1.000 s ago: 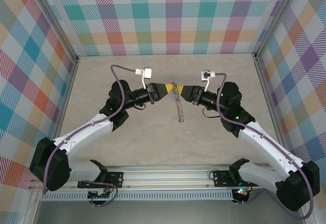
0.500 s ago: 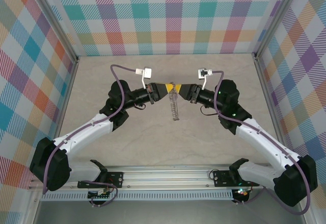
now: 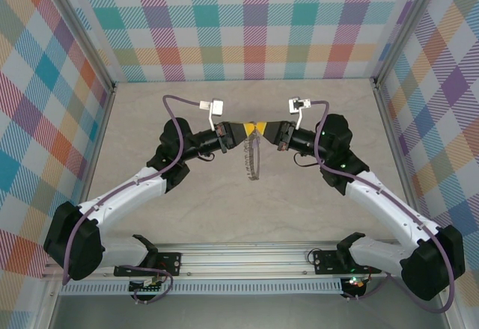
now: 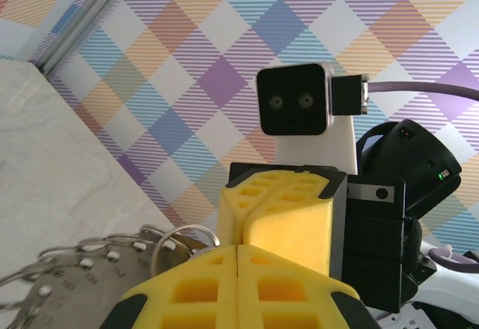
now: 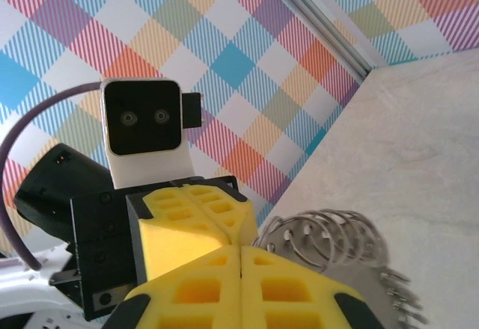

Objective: Put the keys on the keyring

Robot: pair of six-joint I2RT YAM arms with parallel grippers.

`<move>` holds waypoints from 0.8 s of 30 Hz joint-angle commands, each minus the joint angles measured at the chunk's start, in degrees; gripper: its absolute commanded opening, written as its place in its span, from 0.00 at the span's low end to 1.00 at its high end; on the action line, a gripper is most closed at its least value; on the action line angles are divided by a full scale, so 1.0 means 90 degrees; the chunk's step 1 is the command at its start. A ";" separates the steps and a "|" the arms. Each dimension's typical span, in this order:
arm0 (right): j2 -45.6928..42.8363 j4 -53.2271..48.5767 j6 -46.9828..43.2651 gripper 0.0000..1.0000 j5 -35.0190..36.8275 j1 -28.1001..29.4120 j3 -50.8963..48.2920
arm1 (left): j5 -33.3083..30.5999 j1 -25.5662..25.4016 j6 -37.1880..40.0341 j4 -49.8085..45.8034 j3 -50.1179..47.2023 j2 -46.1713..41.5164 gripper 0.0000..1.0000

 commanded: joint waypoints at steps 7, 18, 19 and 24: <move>-0.0008 -0.0418 -0.0508 0.00 -0.0119 -0.0026 0.0336 | 0.0109 -0.0139 0.0267 -0.0064 0.0269 -0.0084 0.00; 0.0447 -0.2583 -0.2187 0.00 -0.1860 -0.0783 0.1356 | 0.0428 0.0138 0.2044 -0.2821 0.1217 -0.0395 0.57; 0.0483 -0.2722 -0.2304 0.00 -0.1986 -0.0833 0.1426 | 0.0515 0.0190 0.2130 -0.2940 0.1283 -0.0365 0.58; 0.0703 -0.3358 -0.2839 0.00 -0.2484 -0.0968 0.1802 | 0.1038 0.0357 0.2539 -0.3421 0.1566 -0.0112 0.49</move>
